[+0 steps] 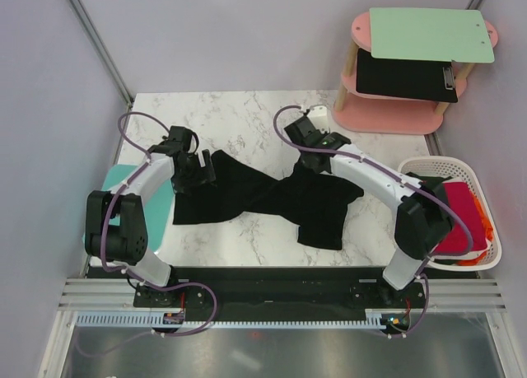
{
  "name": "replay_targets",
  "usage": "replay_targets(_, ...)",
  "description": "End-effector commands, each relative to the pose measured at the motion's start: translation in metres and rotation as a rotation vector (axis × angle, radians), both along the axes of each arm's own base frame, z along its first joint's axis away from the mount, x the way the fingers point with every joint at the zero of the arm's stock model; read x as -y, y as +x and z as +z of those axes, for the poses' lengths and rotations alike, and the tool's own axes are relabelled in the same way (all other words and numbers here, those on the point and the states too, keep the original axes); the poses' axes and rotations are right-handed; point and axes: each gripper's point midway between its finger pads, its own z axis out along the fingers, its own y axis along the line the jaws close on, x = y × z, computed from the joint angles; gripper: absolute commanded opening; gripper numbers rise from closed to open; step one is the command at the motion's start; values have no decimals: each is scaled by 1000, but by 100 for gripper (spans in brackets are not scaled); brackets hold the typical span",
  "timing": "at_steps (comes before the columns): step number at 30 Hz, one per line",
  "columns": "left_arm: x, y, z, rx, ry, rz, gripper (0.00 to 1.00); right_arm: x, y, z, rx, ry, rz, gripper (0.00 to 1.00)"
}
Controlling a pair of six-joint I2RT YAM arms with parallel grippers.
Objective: Fold and stack the t-shirts
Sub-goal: Flatten out the tshirt
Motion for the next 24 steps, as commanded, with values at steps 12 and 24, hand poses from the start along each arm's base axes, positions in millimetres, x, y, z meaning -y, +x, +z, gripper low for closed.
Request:
replay_targets(12,3,9,20,96,-15,-28,95,53,-2,98,232,20,-86,0)
replay_targets(24,13,-41,11,54,-114,5,93,85,26,81,185,-33,-142,0)
